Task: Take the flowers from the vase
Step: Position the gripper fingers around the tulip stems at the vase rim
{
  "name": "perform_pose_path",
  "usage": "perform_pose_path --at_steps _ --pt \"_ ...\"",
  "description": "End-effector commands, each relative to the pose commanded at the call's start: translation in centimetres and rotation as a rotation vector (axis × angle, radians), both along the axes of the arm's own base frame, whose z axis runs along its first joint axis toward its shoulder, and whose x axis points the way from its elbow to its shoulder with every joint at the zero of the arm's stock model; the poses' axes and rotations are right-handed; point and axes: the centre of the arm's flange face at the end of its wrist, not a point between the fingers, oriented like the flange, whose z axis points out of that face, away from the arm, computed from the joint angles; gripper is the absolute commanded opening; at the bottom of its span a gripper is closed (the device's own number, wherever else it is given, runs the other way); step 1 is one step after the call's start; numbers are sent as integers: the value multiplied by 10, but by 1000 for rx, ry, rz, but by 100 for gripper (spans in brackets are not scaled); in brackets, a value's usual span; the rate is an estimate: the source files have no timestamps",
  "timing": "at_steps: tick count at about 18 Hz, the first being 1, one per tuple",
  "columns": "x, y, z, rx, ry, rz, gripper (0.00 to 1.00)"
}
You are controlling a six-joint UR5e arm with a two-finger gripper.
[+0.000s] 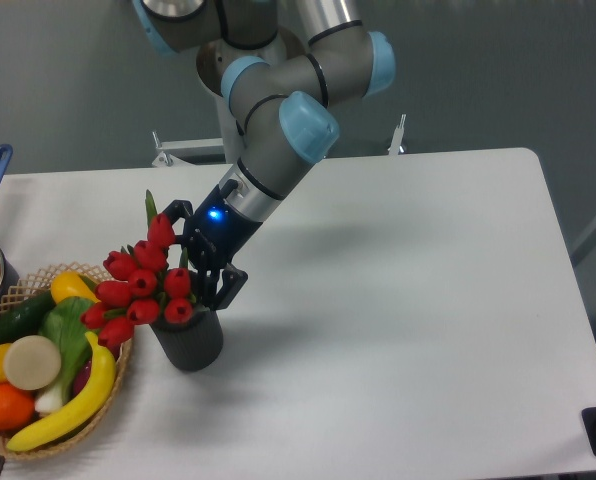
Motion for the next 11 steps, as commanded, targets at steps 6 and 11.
perform_pose_path --at_steps 6,11 --pt "-4 3 5 8 9 0 88" --pt "-5 4 4 7 8 2 66"
